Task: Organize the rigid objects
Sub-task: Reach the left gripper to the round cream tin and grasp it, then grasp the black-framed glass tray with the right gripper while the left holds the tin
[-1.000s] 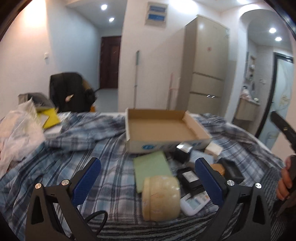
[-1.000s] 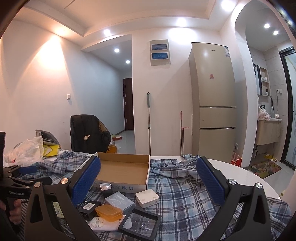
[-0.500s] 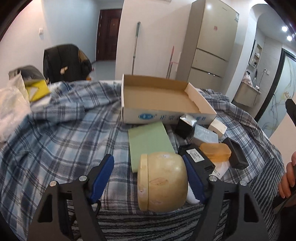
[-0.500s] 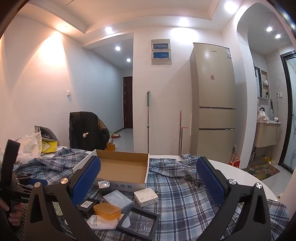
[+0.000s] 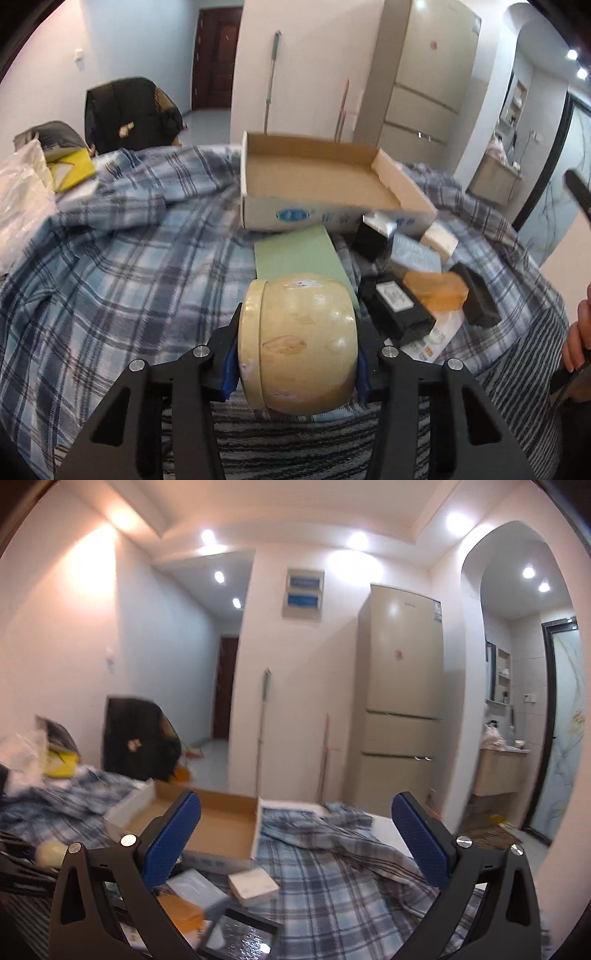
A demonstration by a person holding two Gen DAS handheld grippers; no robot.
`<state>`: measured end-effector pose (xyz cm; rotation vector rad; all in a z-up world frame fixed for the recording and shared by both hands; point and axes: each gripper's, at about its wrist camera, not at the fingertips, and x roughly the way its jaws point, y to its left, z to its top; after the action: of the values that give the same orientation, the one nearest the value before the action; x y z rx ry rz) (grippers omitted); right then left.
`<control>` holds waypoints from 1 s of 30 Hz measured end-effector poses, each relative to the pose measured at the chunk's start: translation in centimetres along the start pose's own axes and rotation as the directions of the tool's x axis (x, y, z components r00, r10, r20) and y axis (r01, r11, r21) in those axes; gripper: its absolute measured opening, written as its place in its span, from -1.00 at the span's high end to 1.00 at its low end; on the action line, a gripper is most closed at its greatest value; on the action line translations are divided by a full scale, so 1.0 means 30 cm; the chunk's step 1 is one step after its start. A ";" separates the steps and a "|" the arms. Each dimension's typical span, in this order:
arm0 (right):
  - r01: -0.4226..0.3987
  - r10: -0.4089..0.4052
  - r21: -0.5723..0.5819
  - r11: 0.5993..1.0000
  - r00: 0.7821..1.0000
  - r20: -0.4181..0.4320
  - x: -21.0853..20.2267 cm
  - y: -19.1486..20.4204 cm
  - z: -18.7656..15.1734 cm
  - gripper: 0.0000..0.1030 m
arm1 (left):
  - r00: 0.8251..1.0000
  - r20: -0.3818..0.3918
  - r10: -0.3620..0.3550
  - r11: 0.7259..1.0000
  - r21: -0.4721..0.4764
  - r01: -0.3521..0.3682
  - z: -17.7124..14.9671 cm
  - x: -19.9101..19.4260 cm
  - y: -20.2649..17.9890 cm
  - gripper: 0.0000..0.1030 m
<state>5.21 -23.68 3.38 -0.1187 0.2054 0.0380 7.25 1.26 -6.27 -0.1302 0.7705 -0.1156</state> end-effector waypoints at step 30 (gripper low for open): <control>-0.071 0.290 0.317 0.946 0.621 -0.728 0.344 -0.005 -0.273 -0.74 | 0.894 0.445 0.052 0.992 0.077 -0.096 0.051 -0.189 -0.098 0.03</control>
<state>13.65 -24.57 -6.69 0.1651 1.0961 0.1671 4.13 -0.66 -0.83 -0.0308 0.3108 -0.0470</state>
